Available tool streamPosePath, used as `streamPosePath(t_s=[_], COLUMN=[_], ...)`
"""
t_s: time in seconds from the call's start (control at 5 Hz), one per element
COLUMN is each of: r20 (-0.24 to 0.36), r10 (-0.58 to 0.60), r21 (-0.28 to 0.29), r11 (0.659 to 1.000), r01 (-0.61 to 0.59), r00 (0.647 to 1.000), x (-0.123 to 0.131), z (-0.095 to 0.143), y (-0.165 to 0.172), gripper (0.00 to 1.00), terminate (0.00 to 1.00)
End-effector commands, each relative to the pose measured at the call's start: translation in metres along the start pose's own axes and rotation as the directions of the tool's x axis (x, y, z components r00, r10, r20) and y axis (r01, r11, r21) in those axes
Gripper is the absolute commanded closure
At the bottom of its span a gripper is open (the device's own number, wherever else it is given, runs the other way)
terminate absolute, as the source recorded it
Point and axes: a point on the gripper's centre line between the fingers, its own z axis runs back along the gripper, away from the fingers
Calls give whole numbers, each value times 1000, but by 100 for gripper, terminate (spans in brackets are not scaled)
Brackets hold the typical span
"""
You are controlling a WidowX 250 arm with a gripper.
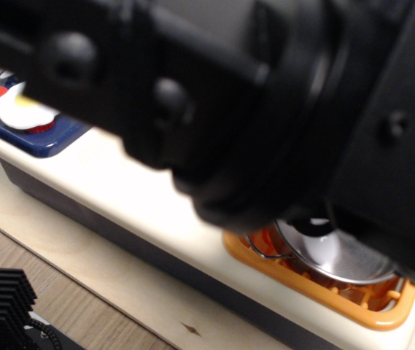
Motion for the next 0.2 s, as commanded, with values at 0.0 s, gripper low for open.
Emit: streamPosePath(t_s=[0.0], r20=[20], r10=[16], r21=[-35], r11=[999], r01=[-15], r00=[1000], x=[10], z=[5], y=[-3], gripper=[0], terminate=[100])
